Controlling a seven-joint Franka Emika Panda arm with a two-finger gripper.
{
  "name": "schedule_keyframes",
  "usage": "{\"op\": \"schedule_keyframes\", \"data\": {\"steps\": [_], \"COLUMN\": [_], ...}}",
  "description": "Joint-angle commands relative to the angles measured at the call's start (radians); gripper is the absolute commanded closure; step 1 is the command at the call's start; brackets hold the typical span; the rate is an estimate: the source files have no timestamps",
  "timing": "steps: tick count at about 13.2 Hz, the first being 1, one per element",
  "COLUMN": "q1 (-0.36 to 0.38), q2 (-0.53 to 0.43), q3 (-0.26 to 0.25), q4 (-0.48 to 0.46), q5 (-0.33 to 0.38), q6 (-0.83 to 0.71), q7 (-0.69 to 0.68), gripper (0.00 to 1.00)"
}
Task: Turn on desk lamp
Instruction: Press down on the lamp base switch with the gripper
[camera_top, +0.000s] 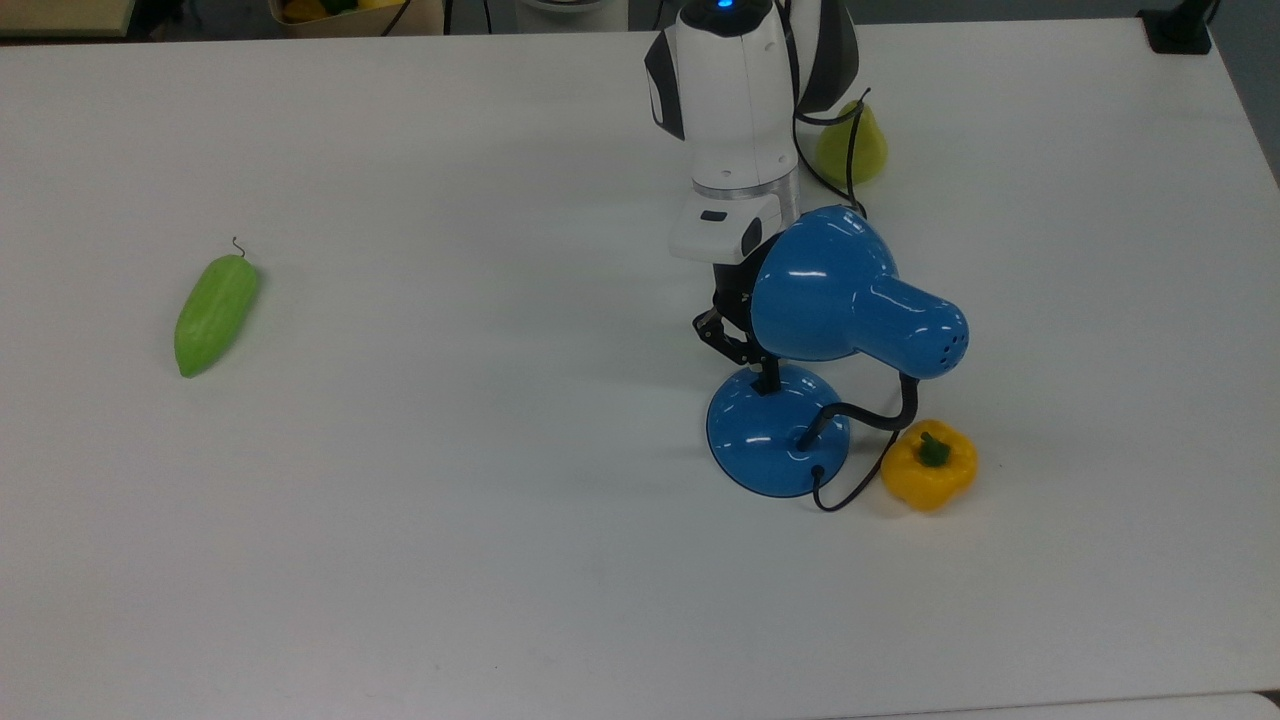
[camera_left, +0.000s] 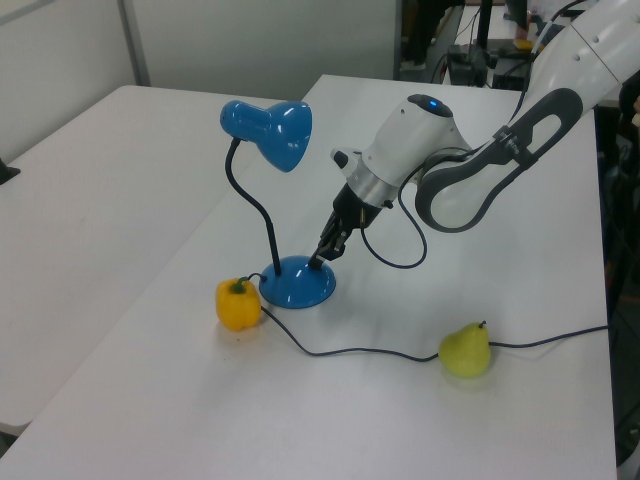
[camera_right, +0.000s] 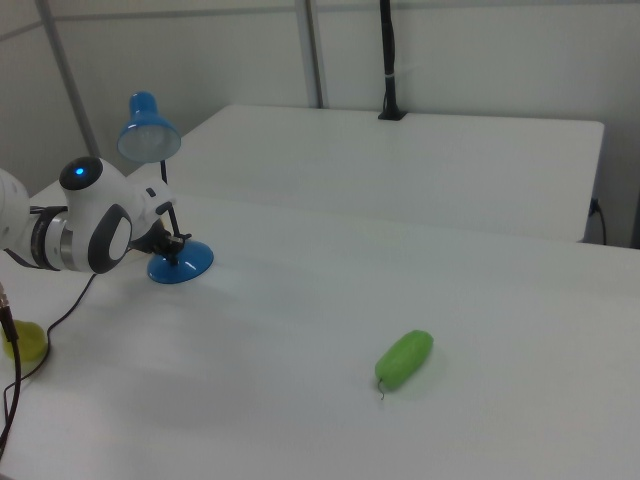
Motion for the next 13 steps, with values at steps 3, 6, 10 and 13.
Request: {"op": "schedule_keyframes", "data": {"steps": [3,6,10,13], "q1": [0.007,0.007,0.007,0.007], "q2": [0.041,0.051,0.061,0.067], "q3": [0.001,0.001,0.001,0.001], "q4": [0.028,0.028,0.028,0.028], "q5": [0.009,0.009,0.012,0.012], "q6": [0.011,0.011,0.013,0.013], "q7": [0.008,0.008,0.008,0.008], "gripper": [1.0,1.0,1.0,1.0]}}
